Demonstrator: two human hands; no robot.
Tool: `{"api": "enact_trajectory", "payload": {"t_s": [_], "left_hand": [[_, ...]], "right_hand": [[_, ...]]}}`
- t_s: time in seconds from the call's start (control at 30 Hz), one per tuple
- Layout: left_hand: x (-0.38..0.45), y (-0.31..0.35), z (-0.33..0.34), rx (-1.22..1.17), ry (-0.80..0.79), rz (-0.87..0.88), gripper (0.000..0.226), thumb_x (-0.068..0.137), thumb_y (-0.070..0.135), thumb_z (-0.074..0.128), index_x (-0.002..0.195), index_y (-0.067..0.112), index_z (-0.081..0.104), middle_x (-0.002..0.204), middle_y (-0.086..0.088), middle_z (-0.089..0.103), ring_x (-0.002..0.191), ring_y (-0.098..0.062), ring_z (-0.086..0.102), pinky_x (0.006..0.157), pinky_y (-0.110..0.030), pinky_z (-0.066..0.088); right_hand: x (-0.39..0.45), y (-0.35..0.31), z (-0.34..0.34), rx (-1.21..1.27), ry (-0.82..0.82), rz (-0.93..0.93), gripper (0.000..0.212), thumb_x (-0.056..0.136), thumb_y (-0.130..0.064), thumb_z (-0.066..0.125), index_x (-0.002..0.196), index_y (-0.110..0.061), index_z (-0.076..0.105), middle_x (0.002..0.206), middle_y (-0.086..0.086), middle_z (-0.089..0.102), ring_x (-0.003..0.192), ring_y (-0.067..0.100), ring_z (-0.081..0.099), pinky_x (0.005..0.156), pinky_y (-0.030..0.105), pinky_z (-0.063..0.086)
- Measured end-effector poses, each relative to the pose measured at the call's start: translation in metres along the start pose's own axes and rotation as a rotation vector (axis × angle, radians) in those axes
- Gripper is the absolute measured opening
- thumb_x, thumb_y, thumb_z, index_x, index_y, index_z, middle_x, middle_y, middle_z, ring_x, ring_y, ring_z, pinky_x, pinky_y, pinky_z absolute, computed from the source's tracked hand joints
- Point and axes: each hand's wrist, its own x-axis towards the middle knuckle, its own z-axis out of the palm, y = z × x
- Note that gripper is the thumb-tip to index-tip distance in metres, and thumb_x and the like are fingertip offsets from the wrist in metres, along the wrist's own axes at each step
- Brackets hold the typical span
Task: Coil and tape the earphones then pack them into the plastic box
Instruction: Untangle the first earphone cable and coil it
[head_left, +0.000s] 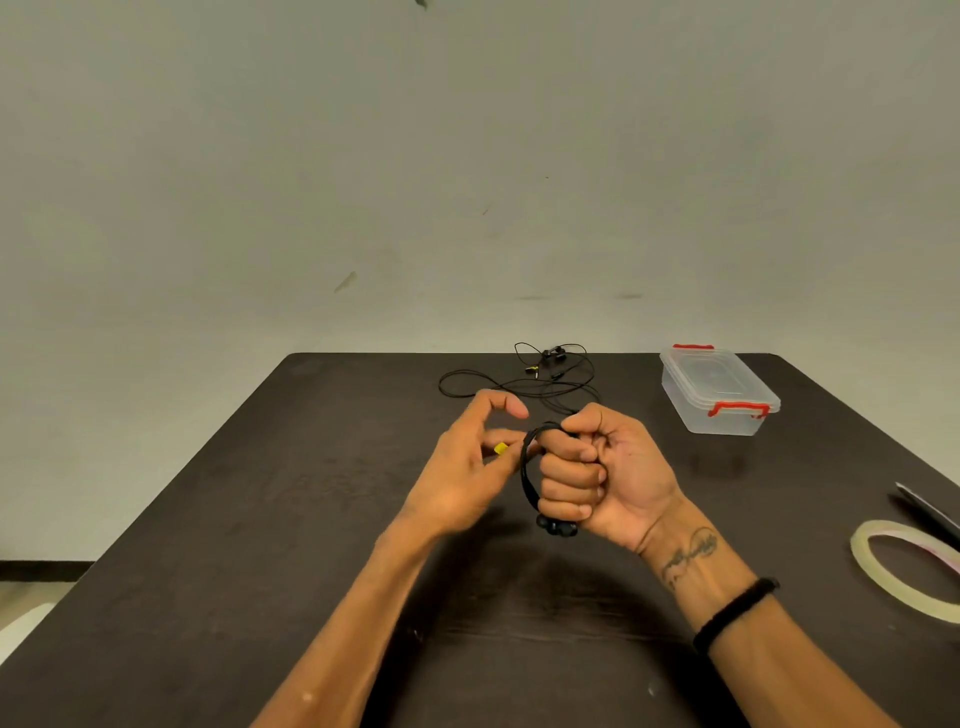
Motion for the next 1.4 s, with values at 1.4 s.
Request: {"api": "enact_trajectory", "payload": {"t_s": [1.4], "left_hand": [[-0.003,0.016,0.003,-0.531,-0.211,-0.43,0.03,0.105,0.017,0.052,0.082,0.018,0.072,0.084,0.001,0.066,0.082,-0.01,0.06,0.076,-0.029,0.046]], "right_hand": [[-0.002,-0.003,-0.009,-0.049,0.178,-0.012,0.055,0.107,-0.032,0.045,0.055,-0.013,0.046,0.035,-0.001,0.036,0.027,0.01,0.025,0.041,0.026,0.023]]}}
